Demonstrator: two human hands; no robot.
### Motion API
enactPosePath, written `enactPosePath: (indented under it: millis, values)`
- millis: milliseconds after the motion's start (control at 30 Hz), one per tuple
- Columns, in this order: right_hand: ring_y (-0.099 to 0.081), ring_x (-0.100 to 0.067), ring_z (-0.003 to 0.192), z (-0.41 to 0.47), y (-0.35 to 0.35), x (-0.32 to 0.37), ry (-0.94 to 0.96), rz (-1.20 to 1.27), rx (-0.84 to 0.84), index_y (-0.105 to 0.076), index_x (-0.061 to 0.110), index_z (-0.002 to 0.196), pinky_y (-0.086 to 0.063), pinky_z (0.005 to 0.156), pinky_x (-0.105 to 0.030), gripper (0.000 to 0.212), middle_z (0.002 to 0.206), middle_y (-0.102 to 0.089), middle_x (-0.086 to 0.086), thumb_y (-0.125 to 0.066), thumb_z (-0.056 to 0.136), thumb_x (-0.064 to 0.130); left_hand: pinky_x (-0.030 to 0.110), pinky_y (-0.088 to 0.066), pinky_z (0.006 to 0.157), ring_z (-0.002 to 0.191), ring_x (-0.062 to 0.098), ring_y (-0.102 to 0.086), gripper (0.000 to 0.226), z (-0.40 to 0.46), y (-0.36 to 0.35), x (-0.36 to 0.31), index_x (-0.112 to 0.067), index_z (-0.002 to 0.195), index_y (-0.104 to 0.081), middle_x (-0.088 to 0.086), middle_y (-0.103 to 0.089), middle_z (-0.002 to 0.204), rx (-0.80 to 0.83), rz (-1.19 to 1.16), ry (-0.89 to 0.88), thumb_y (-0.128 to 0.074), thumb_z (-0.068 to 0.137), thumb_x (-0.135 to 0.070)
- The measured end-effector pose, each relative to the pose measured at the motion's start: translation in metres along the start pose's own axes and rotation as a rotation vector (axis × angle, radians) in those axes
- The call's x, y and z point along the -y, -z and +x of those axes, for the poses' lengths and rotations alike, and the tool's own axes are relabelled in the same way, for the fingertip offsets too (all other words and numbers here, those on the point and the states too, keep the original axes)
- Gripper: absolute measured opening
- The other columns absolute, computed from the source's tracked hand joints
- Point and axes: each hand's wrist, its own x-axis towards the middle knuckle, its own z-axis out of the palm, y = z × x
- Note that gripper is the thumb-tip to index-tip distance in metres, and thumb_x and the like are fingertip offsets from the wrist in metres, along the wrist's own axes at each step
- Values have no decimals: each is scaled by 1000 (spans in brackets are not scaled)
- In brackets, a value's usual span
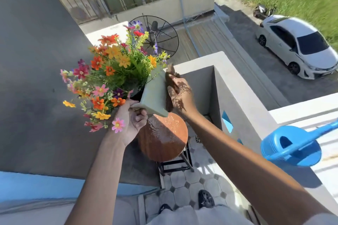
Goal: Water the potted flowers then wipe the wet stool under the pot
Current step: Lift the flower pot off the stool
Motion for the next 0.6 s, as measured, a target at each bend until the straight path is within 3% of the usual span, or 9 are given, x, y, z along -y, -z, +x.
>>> enactPosePath:
  millis: [33,100,200,267,367,433,467,533,600]
  values:
    - [-52,0,96,-10,-1,-1,-9,11,54,-66,9,123,-37,87,-2,31,113,-61,-5,-59,93,6,17,-26,32,39,9,-34,17,2,1,-1,-13,81,-45,5,-47,53,-9,-7,-3,-43,94,-22]
    - [-58,2,92,-31,-7,1,-35,45,121,-70,16,112,-43,87,-11,22,104,-64,2,-60,93,14,18,-25,32,38,9,-34,15,5,2,-3,-13,82,-45,5,-48,53,-23,-3,-14,-43,93,-22]
    - [-60,-14,113,-46,-15,9,26,90,64,-65,4,127,-46,98,-22,34,123,-67,-8,-65,93,13,17,-23,31,35,8,-32,16,4,-2,-1,-12,83,-47,5,-49,51,-50,64,-30,-41,94,-21]
    - [-62,-16,112,-42,-14,21,13,175,26,-67,0,123,-46,98,-26,33,120,-69,-9,-65,93,12,16,-21,31,34,7,-30,20,2,-8,3,-10,79,-48,4,-48,49,-72,109,-33,-40,94,-19]
    - [-61,-6,92,-22,-8,39,-10,296,15,-70,6,106,-46,84,-22,17,99,-67,3,-62,94,15,16,-20,30,39,8,-30,22,-1,-11,8,-8,78,-49,5,-48,49,-62,117,-25,-40,94,-19]
    - [-61,-10,103,0,-3,48,10,257,-19,-67,5,118,-47,90,-21,27,110,-66,0,-57,94,12,17,-21,32,43,10,-31,26,-3,-9,9,-7,78,-51,6,-51,51,-18,133,-19,-36,95,-20]
    - [-62,-9,99,11,0,49,41,218,-42,-67,2,115,-47,87,-18,27,107,-67,1,-52,93,6,18,-22,33,43,10,-31,26,-4,-9,10,-7,79,-51,6,-51,52,3,144,-17,-35,95,-21]
    - [-53,7,68,32,3,44,12,222,-53,-64,3,87,-43,61,-13,20,77,-60,11,-46,90,-3,19,-21,35,44,10,-33,27,-6,-8,12,-8,78,-51,6,-51,53,30,165,-16,-35,96,-21]
    - [-48,9,61,45,4,40,-28,157,-72,-59,2,78,-39,61,-15,13,70,-53,11,-51,86,-5,20,-21,36,44,10,-34,26,-6,-9,12,-9,77,-50,5,-51,53,19,184,-20,-37,96,-21]
